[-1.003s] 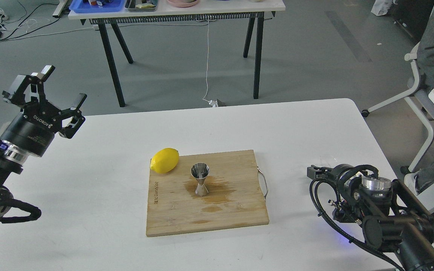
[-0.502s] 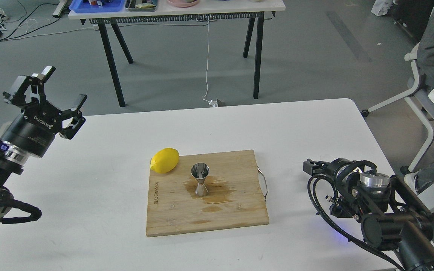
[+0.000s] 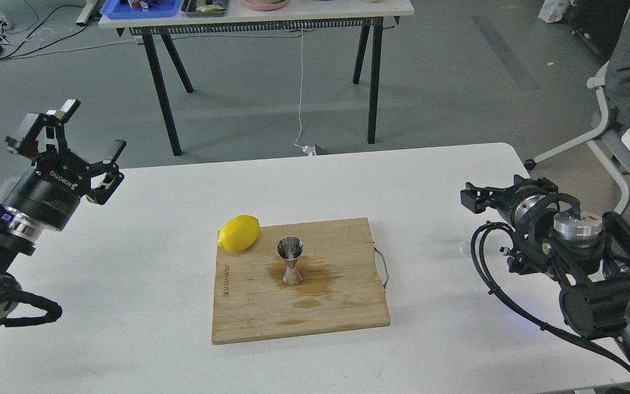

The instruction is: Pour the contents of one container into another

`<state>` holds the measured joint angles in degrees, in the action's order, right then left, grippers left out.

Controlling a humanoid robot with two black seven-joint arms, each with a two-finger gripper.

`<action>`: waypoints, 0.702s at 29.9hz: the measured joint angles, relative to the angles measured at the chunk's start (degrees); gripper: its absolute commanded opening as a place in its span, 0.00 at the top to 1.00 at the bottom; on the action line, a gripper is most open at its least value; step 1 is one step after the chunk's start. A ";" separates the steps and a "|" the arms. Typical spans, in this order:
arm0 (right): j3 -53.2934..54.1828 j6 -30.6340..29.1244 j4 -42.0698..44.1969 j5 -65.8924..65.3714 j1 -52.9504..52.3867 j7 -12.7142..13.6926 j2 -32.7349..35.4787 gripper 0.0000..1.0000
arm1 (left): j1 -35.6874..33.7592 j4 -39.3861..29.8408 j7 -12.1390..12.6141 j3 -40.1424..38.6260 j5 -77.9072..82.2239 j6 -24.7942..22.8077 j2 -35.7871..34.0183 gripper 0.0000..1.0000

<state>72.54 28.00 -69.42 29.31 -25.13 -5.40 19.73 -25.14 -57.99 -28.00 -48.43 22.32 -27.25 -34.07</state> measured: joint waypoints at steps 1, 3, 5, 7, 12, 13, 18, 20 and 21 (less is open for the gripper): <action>-1.75 0.00 -0.36 -0.18 -2.19 -0.04 1.55 0.01 | -0.04 0.14 0.00 0.00 0.00 -0.01 0.11 0.03; -4.50 0.00 -1.12 -1.19 -6.05 -0.11 4.19 0.01 | -0.08 0.29 0.00 -0.05 0.00 -0.11 0.66 0.03; -6.44 0.00 -1.67 -3.89 -8.54 -0.06 6.20 0.01 | -0.08 0.33 0.00 -0.05 0.00 -0.21 1.19 0.03; -8.60 -0.46 -1.84 -8.95 -9.94 0.45 7.91 0.01 | -0.08 0.33 0.00 -0.05 0.00 -0.30 1.39 0.03; -12.85 -20.22 0.28 -20.44 -10.18 2.11 11.39 0.01 | -0.19 0.36 0.00 -0.05 0.01 -0.57 1.17 0.02; -13.10 -25.33 1.37 -21.89 -9.89 2.33 11.81 0.01 | -0.19 0.36 0.00 -0.05 0.01 -0.61 1.05 0.02; -13.06 -47.89 9.56 -24.34 -8.40 2.39 12.18 0.01 | -0.28 0.35 0.00 -0.05 0.04 -0.71 0.79 0.02; -12.75 -53.65 14.49 -24.37 -7.45 2.18 12.14 0.01 | -0.61 0.33 0.00 -0.07 0.03 -0.75 0.79 0.02; -12.60 -54.68 16.52 -24.33 -6.95 2.10 12.05 0.01 | -0.68 0.34 0.00 -0.14 0.04 -0.76 0.79 0.02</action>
<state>59.94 -26.68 -52.89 4.97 -32.08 -3.30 31.78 -25.82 -57.65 -28.00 -48.57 22.36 -28.00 -33.28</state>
